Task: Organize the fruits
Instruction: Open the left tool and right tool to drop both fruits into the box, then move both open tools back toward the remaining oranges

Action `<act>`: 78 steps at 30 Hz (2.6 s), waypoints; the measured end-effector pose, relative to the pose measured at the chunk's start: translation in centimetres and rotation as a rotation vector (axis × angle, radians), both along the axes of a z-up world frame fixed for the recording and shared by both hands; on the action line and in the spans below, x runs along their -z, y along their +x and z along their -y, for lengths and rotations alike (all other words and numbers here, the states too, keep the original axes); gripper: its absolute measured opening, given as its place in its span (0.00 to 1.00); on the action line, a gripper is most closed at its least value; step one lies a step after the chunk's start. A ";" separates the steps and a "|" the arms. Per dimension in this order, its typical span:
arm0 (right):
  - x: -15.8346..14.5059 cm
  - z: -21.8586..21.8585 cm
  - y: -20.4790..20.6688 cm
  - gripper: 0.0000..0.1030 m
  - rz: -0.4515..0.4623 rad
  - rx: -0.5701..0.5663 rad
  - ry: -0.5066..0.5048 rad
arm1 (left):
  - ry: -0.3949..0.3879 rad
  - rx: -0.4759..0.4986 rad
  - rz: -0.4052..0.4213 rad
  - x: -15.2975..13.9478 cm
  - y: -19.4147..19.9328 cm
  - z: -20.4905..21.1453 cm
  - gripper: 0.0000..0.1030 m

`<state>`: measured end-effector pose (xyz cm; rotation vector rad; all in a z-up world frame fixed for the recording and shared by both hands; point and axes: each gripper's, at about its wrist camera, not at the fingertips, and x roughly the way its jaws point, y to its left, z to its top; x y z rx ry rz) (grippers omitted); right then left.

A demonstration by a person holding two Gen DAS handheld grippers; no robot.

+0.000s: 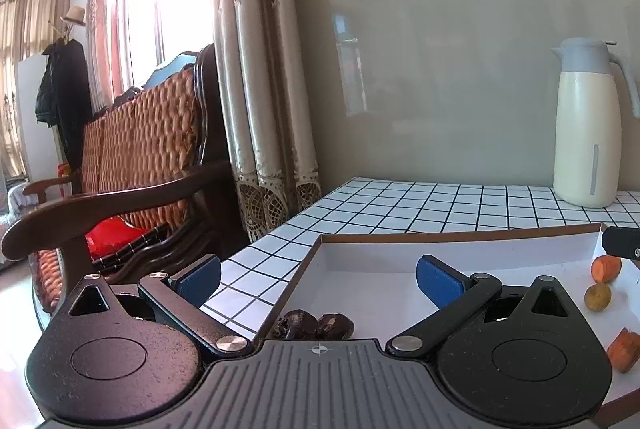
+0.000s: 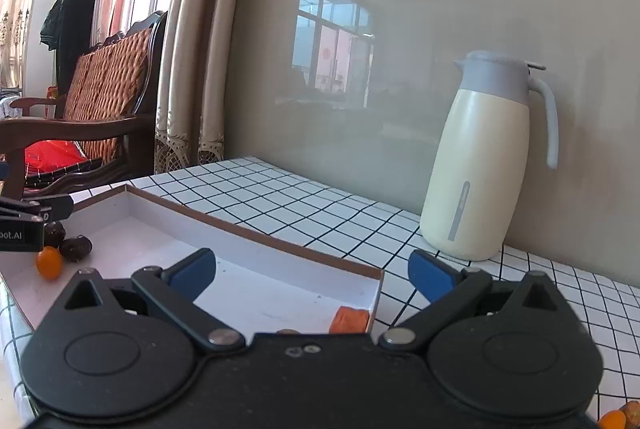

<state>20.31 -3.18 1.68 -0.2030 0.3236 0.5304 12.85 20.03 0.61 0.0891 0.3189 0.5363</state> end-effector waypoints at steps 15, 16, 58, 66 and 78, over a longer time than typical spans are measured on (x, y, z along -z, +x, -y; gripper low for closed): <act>0.0 -0.1 -0.8 0.94 -0.006 -0.020 -0.021 | -0.052 0.002 -0.018 -0.1 0.1 -0.1 1.00; 0.0 0.0 -1.0 0.94 -0.006 -0.019 -0.025 | -0.056 0.004 -0.018 -0.1 0.0 0.0 1.00; -1.3 15.7 -6.2 0.78 0.000 0.317 -0.094 | -0.058 0.522 0.015 -1.6 -0.2 18.1 1.00; -0.2 18.2 -6.2 0.69 -0.062 0.373 -0.115 | -0.044 0.595 -0.011 -1.1 0.3 21.6 1.00; 1.9 20.4 -4.9 0.42 -0.159 0.400 -0.136 | -0.046 0.660 -0.099 0.4 2.5 26.0 0.80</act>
